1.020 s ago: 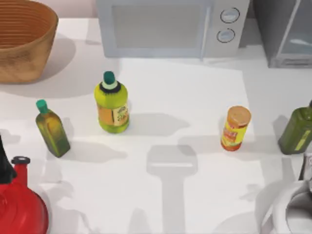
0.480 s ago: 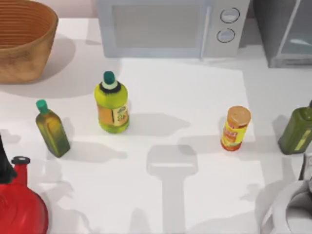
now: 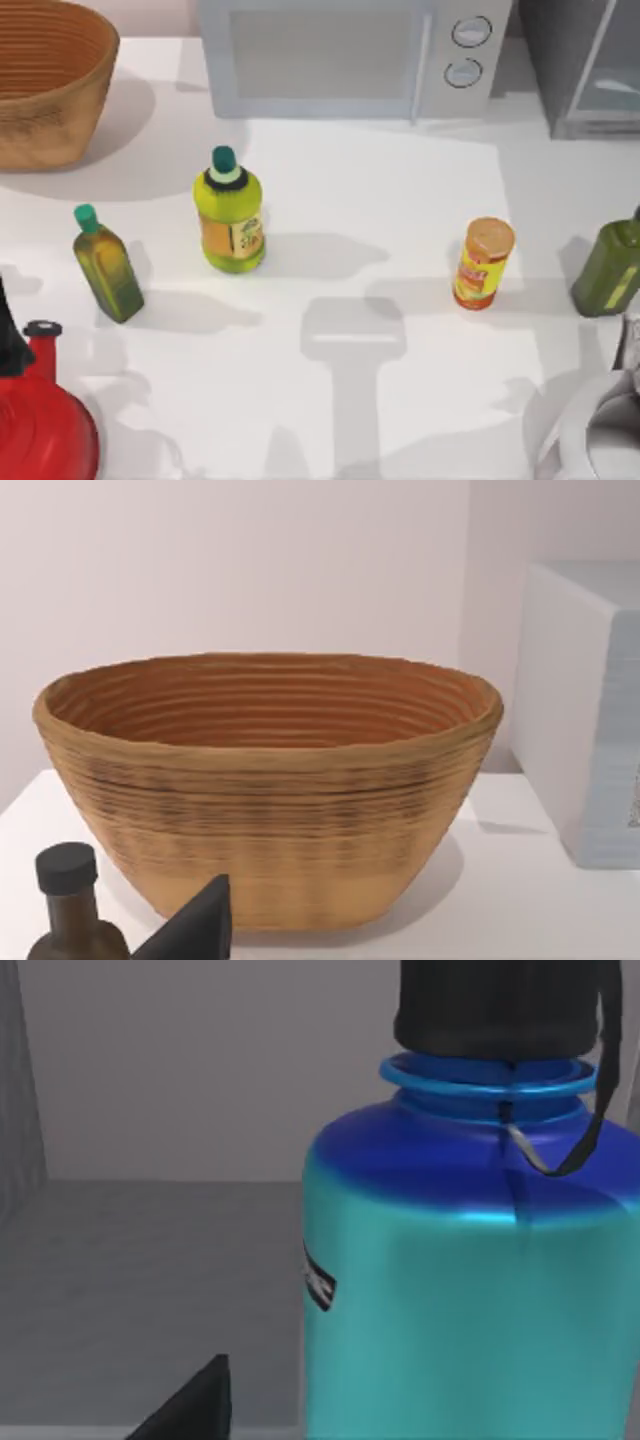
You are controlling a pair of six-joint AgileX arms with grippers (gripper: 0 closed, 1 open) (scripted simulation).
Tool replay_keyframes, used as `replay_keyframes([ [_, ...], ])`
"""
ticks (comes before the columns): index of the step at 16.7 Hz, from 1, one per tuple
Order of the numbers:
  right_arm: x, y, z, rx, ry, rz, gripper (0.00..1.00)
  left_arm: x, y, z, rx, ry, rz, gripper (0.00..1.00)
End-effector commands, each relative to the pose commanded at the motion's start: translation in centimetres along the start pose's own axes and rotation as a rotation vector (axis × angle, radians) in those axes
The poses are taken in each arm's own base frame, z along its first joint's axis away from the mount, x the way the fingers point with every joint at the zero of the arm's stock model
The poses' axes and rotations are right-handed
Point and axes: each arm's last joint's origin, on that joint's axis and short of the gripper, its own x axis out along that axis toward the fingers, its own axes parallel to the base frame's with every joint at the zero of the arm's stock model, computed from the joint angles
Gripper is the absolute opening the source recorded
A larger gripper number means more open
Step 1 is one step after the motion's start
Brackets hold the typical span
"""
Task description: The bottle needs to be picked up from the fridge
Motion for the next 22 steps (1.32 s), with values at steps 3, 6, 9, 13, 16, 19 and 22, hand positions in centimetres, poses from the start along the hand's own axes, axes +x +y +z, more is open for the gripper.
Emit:
replay_keyframes([
  [3, 2.7, -0.1, 0.2, -0.002, -0.009, 0.0, 1.0, 0.0, 0.0, 0.0, 0.0, 0.0, 0.0, 1.0],
  [6, 4.9, 0.1, 0.2, -0.002, -0.007, 0.0, 1.0, 0.0, 0.0, 0.0, 0.0, 0.0, 0.0, 1.0],
  [9, 5.2, 0.1, 0.2, -0.001, -0.004, 0.0, 1.0, 0.0, 0.0, 0.0, 0.0, 0.0, 0.0, 1.0],
  [13, 5.2, 0.1, 0.2, -0.001, -0.004, 0.0, 0.85, 0.0, 0.0, 0.0, 0.0, 0.0, 0.0, 1.0],
  [16, 5.2, 0.1, 0.2, -0.001, -0.004, 0.0, 0.62, 0.0, 0.0, 0.0, 0.0, 0.0, 0.0, 1.0],
  [19, 5.2, 0.1, 0.2, -0.001, -0.004, 0.0, 0.4, 0.0, 0.0, 0.0, 0.0, 0.0, 0.0, 1.0],
  [22, 5.2, 0.1, 0.2, -0.001, -0.004, 0.0, 0.17, 0.0, 0.0, 0.0, 0.0, 0.0, 0.0, 1.0],
])
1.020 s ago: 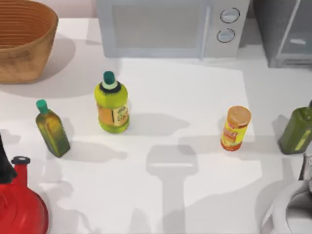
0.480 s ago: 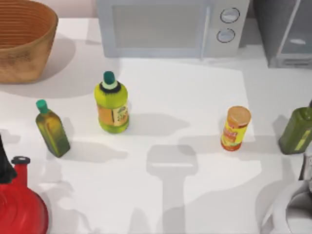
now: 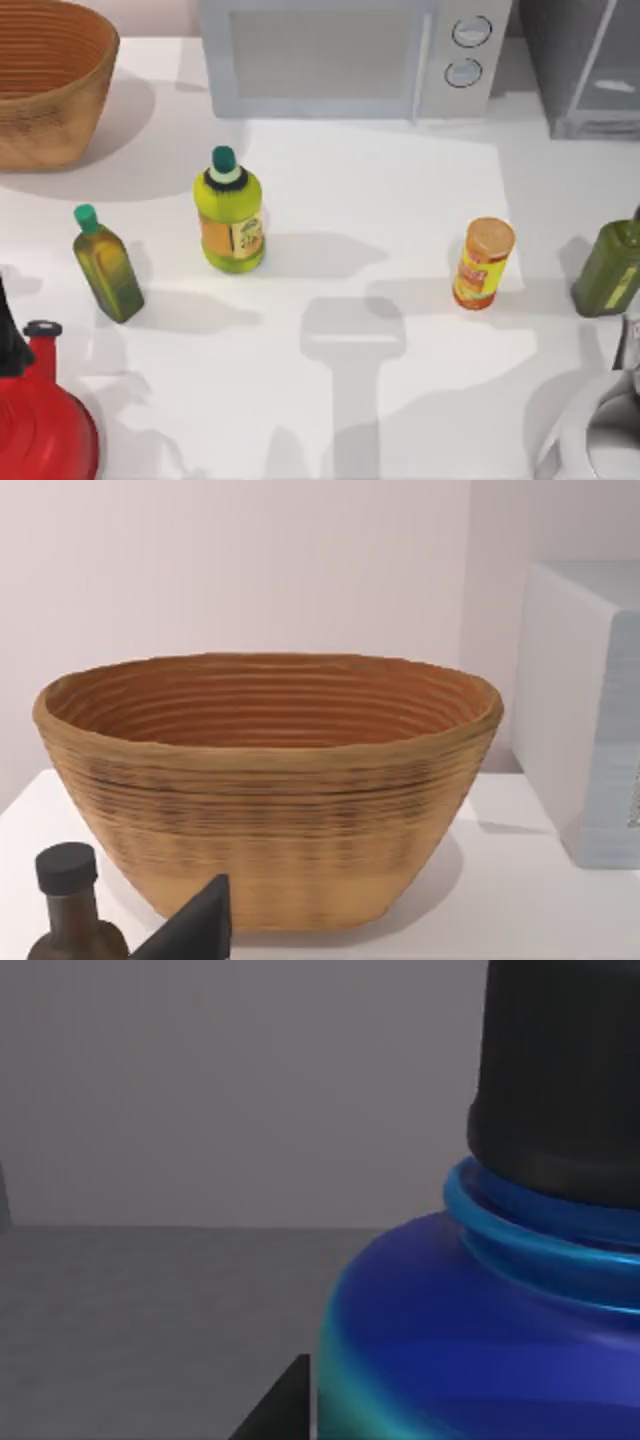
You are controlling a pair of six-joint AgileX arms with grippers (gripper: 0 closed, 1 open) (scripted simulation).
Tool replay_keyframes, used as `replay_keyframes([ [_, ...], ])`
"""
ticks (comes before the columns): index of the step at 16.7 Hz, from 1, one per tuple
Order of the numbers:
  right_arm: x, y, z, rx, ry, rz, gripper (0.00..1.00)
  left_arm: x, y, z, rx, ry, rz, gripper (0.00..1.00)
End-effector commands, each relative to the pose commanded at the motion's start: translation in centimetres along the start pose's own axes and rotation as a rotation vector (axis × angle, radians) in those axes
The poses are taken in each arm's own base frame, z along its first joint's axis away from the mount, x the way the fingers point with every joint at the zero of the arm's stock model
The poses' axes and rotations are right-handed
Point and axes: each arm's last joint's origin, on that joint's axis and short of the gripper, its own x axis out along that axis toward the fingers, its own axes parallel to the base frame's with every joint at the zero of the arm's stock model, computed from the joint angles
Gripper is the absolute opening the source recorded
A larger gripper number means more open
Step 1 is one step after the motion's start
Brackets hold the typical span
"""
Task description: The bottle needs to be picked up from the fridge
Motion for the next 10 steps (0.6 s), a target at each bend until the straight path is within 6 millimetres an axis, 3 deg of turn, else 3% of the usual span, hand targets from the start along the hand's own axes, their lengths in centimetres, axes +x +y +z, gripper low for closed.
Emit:
replay_keyframes([
  [2, 0.0, 0.0, 0.0, 0.0, 0.0, 0.0, 0.02, 0.0, 0.0, 0.0, 0.0, 0.0, 0.0, 1.0],
  [3, 0.0, 0.0, 0.0, 0.0, 0.0, 0.0, 0.0, 0.0, 0.0, 0.0, 0.0, 0.0, 0.0, 1.0],
  [10, 0.0, 0.0, 0.0, 0.0, 0.0, 0.0, 0.0, 0.0, 0.0, 0.0, 0.0, 0.0, 0.0, 1.0],
])
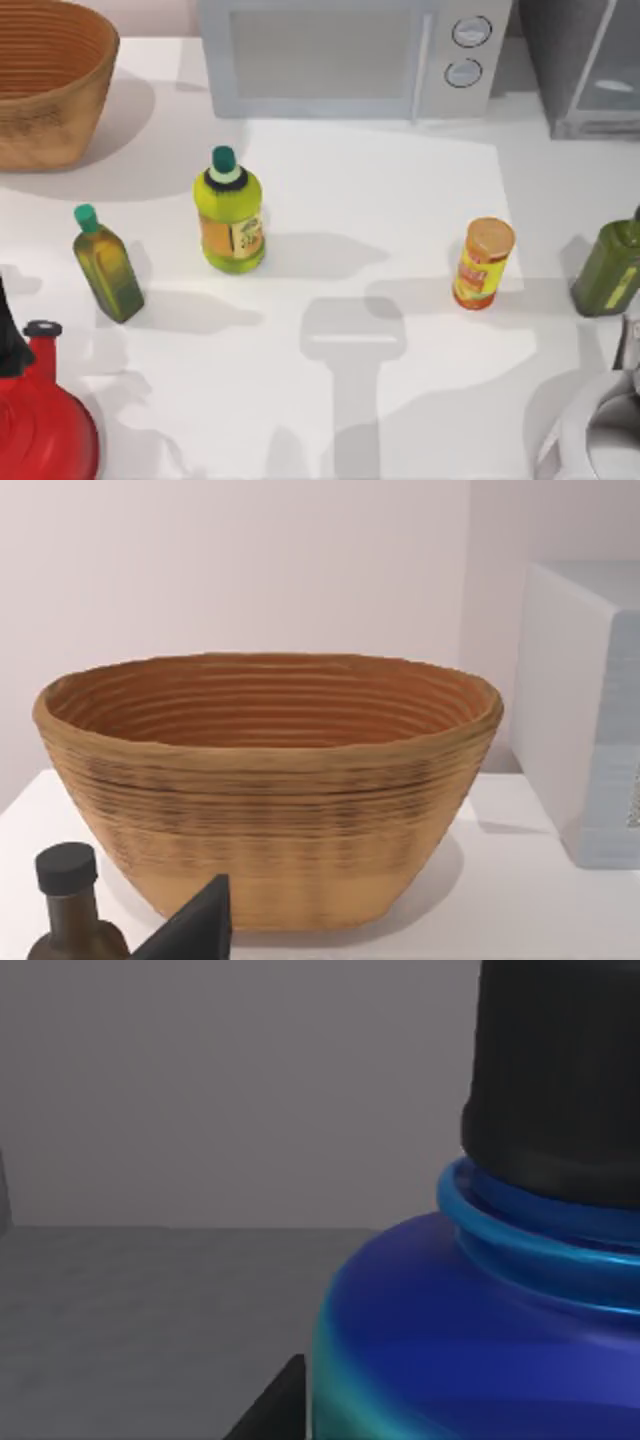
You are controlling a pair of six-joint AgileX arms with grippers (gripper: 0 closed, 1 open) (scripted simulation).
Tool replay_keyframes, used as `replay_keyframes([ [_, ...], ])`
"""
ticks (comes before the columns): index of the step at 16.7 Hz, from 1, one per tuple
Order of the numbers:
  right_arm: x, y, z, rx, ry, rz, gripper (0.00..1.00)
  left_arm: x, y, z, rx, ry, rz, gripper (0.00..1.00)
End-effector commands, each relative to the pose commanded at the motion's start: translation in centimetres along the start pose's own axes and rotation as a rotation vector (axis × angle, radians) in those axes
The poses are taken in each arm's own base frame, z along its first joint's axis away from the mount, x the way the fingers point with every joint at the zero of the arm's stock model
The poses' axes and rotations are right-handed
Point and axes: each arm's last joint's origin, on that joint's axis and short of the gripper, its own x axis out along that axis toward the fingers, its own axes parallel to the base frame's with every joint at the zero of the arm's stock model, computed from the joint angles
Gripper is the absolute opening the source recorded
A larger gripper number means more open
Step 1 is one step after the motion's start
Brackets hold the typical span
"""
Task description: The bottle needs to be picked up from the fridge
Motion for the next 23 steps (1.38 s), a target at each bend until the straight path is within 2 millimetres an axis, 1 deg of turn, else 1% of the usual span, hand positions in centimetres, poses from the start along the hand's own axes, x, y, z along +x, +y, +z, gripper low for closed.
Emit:
replay_keyframes([
  [2, 0.0, -0.1, 0.2, 0.001, -0.002, -0.003, 0.0, 0.0, 0.0, 0.0, 0.0, 0.0, 0.0, 1.0],
  [3, 0.0, -0.1, 0.6, 0.001, -0.002, -0.002, 0.0, 0.0, 0.0, 0.0, 0.0, 0.0, 0.0, 1.0],
  [10, 0.0, -0.2, 5.0, 0.001, -0.001, -0.003, 0.0, 0.0, 0.0, 0.0, 0.0, 0.0, 0.0, 1.0],
  [15, -0.1, -0.2, 4.9, 0.004, 0.002, -0.003, 0.0, 0.0, 0.0, 0.0, 0.0, 0.0, 0.0, 1.0],
  [17, -1.0, -0.4, 5.5, -0.002, -0.018, -0.002, 0.0, 0.0, 0.0, 0.0, 0.0, 0.0, 0.0, 1.0],
  [19, -2.7, -0.6, 5.7, -0.004, -0.024, -0.002, 0.0, 0.0, 0.0, 0.0, 0.0, 0.0, 0.0, 1.0],
  [23, -7.2, -0.1, 4.2, 0.014, 0.035, -0.003, 0.0, 0.0, 0.0, 0.0, 0.0, 0.0, 0.0, 1.0],
])
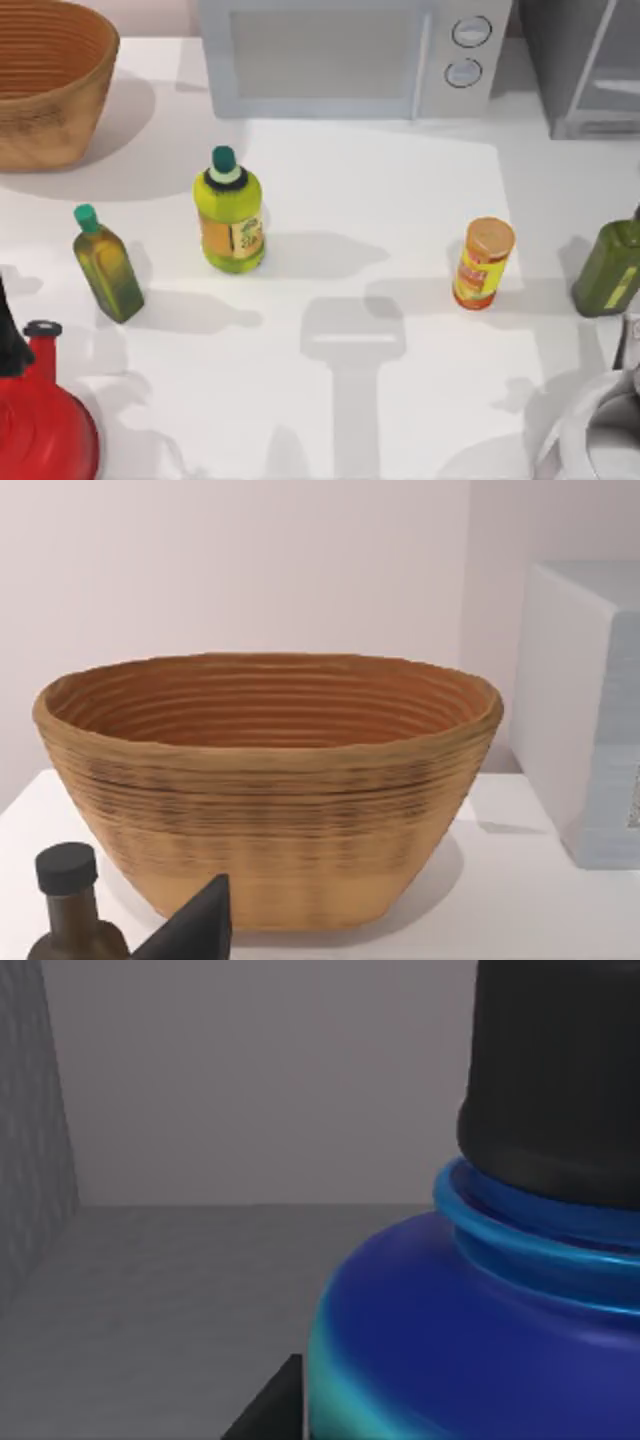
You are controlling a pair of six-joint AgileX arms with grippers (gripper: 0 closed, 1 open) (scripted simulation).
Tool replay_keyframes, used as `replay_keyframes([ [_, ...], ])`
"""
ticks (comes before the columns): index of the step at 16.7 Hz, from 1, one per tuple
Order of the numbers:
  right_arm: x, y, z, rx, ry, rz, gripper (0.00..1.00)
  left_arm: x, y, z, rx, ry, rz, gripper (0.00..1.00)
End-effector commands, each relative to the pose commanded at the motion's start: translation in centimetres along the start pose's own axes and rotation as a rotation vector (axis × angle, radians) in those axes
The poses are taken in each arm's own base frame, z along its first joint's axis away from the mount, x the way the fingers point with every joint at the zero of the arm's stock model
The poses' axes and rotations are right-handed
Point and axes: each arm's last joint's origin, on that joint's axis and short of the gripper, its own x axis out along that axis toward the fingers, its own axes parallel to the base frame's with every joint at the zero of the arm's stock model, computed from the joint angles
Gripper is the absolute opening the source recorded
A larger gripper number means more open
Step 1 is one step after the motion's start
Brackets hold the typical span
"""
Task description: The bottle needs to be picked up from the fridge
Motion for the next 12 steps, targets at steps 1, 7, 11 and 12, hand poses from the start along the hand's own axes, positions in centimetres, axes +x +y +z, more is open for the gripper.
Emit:
replay_keyframes([
  [1, -1.0, 0.1, -0.1, 0.0, 0.0, 0.0, 0.0, 0.0, 0.0, 0.0, 0.0, 0.0, 0.0, 1.0],
  [7, -2.9, -0.1, 0.6, -0.01, -0.032, 0.0, 0.0, 0.0, 0.0, 0.0, 0.0, 0.0, 0.0, 1.0],
  [11, -3.0, 0.5, 0.8, -0.006, -0.024, 0.007, 0.0, 0.0, 0.0, 0.0, 0.0, 0.0, 0.0, 1.0],
  [12, -3.4, 0.9, 1.2, -0.005, -0.02, 0.01, 0.0, 0.0, 0.0, 0.0, 0.0, 0.0, 0.0, 1.0],
])
